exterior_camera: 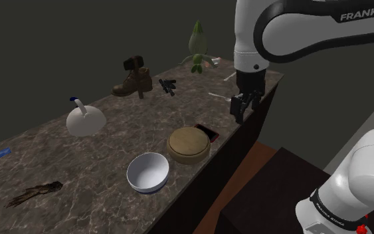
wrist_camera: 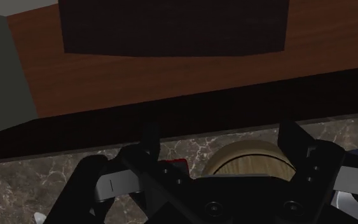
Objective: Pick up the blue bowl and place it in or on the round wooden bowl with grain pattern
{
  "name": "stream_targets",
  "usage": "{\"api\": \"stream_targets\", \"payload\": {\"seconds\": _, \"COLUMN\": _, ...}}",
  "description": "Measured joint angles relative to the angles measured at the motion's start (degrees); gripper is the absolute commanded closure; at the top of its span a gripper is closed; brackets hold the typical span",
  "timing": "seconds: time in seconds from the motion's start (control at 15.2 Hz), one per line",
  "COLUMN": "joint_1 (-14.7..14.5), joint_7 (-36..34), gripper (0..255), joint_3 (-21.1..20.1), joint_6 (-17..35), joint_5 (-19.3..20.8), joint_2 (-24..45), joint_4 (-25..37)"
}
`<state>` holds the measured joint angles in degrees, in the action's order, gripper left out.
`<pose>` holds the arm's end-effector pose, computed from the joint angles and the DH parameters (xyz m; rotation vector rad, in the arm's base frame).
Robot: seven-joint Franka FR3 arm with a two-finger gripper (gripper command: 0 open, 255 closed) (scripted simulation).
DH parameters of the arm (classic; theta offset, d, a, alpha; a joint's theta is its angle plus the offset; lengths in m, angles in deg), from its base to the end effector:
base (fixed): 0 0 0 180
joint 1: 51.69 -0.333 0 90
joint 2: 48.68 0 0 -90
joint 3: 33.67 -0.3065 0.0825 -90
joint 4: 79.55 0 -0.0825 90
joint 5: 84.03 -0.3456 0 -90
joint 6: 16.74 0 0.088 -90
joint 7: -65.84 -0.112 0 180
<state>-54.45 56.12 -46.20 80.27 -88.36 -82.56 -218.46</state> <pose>0.3113 0.1012 0.4949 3.0582 0.0565 -0.2107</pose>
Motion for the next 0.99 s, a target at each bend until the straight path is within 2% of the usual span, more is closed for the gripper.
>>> {"api": "stream_targets", "payload": {"seconds": 0.53, "joint_1": -1.9, "joint_7": -9.6, "gripper": 0, "joint_3": -8.2, "joint_6": 9.7, "joint_5": -1.8, "joint_2": 12.3, "joint_4": 3.9}}
{"api": "stream_targets", "payload": {"seconds": 0.99, "joint_1": -2.9, "joint_7": -19.6, "gripper": 0, "joint_3": -14.7, "joint_6": 16.5, "joint_5": 1.8, "joint_2": 26.3, "joint_4": 11.4}}
